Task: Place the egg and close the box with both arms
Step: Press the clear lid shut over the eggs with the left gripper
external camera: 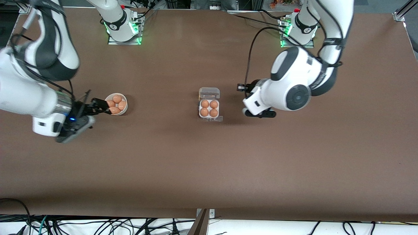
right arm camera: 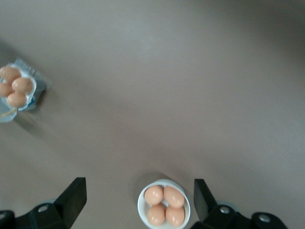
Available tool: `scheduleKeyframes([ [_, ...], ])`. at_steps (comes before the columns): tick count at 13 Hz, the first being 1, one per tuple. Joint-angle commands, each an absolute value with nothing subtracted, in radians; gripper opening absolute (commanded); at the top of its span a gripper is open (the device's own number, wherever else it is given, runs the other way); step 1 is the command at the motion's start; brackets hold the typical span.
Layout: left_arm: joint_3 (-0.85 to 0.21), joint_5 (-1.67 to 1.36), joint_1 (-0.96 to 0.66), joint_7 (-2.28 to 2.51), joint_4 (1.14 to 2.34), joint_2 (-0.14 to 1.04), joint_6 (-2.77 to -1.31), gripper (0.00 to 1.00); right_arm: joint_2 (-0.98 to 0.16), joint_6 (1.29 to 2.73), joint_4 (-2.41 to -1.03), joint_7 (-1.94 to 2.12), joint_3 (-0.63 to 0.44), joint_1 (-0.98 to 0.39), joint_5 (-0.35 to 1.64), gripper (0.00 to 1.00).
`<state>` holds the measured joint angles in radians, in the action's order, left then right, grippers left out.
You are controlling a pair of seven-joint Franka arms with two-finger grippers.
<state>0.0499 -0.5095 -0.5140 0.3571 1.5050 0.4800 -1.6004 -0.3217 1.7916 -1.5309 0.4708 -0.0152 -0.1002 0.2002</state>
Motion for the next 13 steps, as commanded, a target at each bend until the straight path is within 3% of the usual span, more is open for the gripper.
scheduleKeyframes([
  [1,0.061,-0.575,-0.578,0.455,1.477,0.54,-1.65,0.14,-0.233,1.744,-1.578,0.292,-0.006,-0.06,0.11,1.0],
  [4,0.061,-0.587,-0.662,0.57,1.477,0.59,-1.707,0.13,-0.161,1.664,-1.575,0.008,0.012,-0.058,0.023,1.0],
  [10,0.061,-0.581,-0.744,0.646,1.474,0.65,-1.709,0.12,-0.055,1.655,-1.566,-0.029,0.012,0.003,-0.061,1.0],
  [13,0.061,-0.583,-0.759,0.65,1.471,0.686,-1.709,0.13,-0.018,1.57,-1.559,-0.028,-0.008,0.014,-0.049,1.0],
])
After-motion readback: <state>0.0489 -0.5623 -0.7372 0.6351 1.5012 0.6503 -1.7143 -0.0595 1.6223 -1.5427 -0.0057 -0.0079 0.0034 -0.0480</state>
